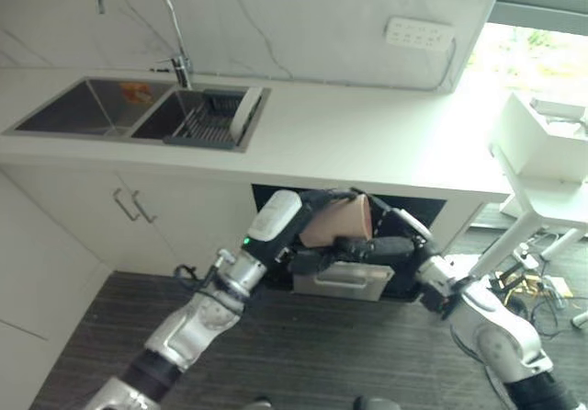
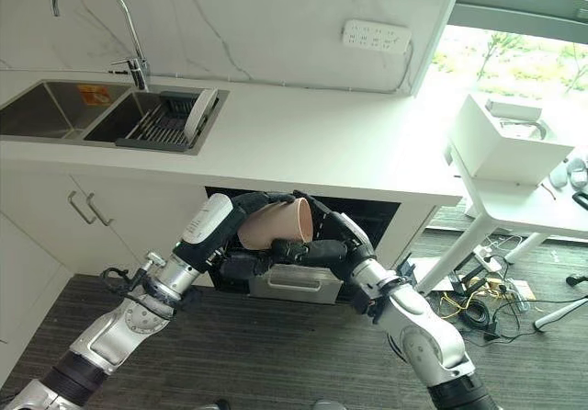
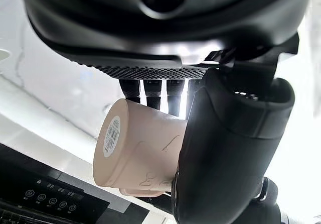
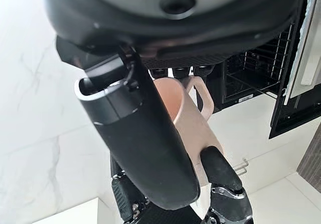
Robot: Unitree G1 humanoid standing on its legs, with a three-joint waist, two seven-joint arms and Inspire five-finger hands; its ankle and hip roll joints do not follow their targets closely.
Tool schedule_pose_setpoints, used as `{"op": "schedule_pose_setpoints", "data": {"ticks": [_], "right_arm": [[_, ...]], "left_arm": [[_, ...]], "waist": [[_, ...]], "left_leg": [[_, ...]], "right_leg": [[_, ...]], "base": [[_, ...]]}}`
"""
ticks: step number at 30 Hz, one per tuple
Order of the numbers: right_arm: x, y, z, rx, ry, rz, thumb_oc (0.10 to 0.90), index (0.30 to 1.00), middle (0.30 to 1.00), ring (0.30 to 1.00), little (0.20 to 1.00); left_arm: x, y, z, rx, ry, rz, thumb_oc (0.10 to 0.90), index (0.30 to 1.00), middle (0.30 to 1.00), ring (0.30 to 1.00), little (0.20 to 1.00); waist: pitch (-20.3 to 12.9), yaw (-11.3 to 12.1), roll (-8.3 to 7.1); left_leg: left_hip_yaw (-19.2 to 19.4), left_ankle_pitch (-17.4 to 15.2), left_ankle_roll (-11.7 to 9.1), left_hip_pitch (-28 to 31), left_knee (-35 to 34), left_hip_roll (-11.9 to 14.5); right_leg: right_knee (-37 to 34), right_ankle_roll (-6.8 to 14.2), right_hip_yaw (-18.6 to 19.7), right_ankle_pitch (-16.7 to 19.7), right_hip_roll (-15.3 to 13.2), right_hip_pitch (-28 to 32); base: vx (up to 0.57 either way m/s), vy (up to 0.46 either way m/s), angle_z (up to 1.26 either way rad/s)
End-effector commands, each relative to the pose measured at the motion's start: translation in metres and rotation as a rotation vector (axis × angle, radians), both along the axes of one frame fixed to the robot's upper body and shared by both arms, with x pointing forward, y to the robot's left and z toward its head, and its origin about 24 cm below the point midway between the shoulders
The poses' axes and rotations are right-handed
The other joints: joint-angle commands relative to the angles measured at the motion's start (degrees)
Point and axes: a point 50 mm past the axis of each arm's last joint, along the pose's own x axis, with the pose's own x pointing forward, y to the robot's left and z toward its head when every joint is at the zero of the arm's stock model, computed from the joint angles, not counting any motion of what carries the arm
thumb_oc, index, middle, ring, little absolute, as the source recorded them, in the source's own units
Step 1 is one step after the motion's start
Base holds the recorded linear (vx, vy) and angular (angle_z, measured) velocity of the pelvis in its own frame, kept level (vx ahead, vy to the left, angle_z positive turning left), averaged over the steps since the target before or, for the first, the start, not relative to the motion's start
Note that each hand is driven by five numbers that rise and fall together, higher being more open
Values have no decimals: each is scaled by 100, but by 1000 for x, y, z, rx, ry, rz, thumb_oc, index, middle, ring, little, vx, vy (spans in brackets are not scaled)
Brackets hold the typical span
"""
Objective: Place the dishes in the dishwasher.
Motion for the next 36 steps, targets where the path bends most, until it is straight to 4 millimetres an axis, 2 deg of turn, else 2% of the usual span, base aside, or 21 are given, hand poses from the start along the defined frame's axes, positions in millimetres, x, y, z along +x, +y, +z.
{"op": "schedule_pose_setpoints", "data": {"ticks": [1,6,16,17,18,19,29,36], "right_arm": [[12,38,102,277,-440,250,800,900,900,900,900],[12,34,102,307,-428,242,800,900,900,900,900],[14,42,98,319,-363,237,800,900,900,900,900],[14,44,98,319,-360,237,728,792,792,792,792],[14,45,98,320,-359,234,493,439,439,439,439],[14,46,98,324,-363,233,400,300,300,300,300],[17,52,105,310,-405,178,400,300,300,300,300],[18,48,104,292,-434,68,400,300,300,300,300]], "left_arm": [[-11,-42,18,32,-169,-251,400,300,300,300,300],[-11,-36,13,51,-200,-233,400,300,300,300,300],[-14,-41,9,76,-241,-247,400,300,300,300,300],[-14,-43,9,81,-244,-252,400,300,300,300,300],[-14,-44,8,85,-244,-259,400,300,300,300,300],[-14,-45,8,88,-245,-263,400,300,300,300,300],[-16,-54,9,96,-244,-292,400,300,300,300,300],[-14,-51,10,59,-216,-243,400,300,300,300,300]], "waist": [[-261,2,-66],[-270,-3,-60],[-284,-28,-21],[-281,-38,-23],[-276,-40,-20],[-273,-41,-20],[-263,-51,20],[-249,-74,47]], "left_leg": [[-340,-758,-183,455,114,336],[-332,-774,-182,475,114,334],[-292,-754,-180,474,114,361],[-291,-754,-179,472,114,363],[-289,-754,-182,473,114,367],[-290,-752,-183,474,114,368],[-274,-751,-177,472,114,374],[-236,-738,-177,451,114,385]], "right_leg": [[-203,462,-37,-63,-298,234],[-203,471,-34,-69,-307,248],[-203,464,0,-86,-288,243],[-203,462,9,-86,-279,241],[-203,462,10,-91,-276,245],[-203,463,11,-93,-272,248],[-203,442,22,-116,-258,253],[-203,437,66,-105,-240,209]], "base": [[14,2,5],[6,-1,3],[0,0,0],[0,0,0],[0,0,0],[0,0,0],[0,0,0],[-1,2,-3]]}}
